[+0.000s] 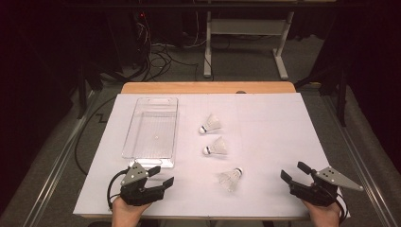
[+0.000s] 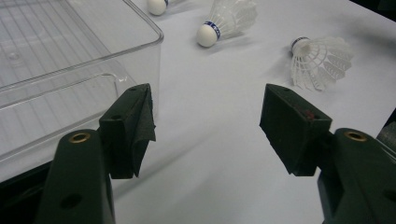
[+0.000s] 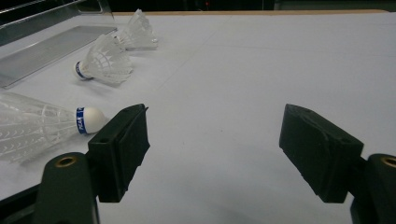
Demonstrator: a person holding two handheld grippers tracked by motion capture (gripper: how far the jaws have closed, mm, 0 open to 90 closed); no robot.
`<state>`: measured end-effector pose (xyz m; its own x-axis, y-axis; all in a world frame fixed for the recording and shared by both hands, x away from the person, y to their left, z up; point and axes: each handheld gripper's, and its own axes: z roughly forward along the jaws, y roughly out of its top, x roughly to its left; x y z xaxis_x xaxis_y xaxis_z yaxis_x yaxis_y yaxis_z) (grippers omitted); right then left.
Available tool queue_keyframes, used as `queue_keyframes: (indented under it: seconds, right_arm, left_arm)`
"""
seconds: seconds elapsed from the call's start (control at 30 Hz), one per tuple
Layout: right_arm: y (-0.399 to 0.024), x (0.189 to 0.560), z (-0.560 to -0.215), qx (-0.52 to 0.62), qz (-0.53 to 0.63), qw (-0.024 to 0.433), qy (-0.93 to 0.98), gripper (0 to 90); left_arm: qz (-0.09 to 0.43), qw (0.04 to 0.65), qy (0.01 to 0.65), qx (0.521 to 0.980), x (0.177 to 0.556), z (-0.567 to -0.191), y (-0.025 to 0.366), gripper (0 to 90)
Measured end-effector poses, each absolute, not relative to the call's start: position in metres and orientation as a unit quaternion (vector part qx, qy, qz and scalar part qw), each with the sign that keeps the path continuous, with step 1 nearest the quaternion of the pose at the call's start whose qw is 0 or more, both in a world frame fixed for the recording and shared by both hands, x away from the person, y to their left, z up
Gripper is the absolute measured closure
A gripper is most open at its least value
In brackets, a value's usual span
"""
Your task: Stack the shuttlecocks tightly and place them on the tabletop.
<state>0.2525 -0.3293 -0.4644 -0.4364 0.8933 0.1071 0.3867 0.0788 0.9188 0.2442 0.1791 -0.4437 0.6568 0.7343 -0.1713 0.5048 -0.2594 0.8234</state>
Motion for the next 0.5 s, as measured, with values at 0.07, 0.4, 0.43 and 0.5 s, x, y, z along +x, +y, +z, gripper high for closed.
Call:
queue_keyframes:
  seconds: [0.07, 0.4, 0.43, 0.5]
  right_arm:
    - [-0.329, 0.252, -0.464, 0.465, 0.494, 0.256, 0.688, 24.5]
    - [-0.329, 0.252, -0.464, 0.464, 0.495, 0.256, 0.689, 24.5]
    - [-0.329, 0.252, -0.464, 0.464, 0.495, 0.256, 0.689, 24.6]
    - [-0.329, 0.252, -0.464, 0.464, 0.495, 0.255, 0.689, 24.6]
  left_arm:
    - [0.122, 0.462, 0.394, 0.785, 0.245, -0.443, 0.177, 35.5]
    - [0.107, 0.457, 0.385, 0.795, 0.25, -0.443, 0.164, 35.9]
    - [0.109, 0.455, 0.385, 0.796, 0.251, -0.443, 0.162, 35.9]
    - [0.118, 0.447, 0.379, 0.801, 0.251, -0.442, 0.159, 35.8]
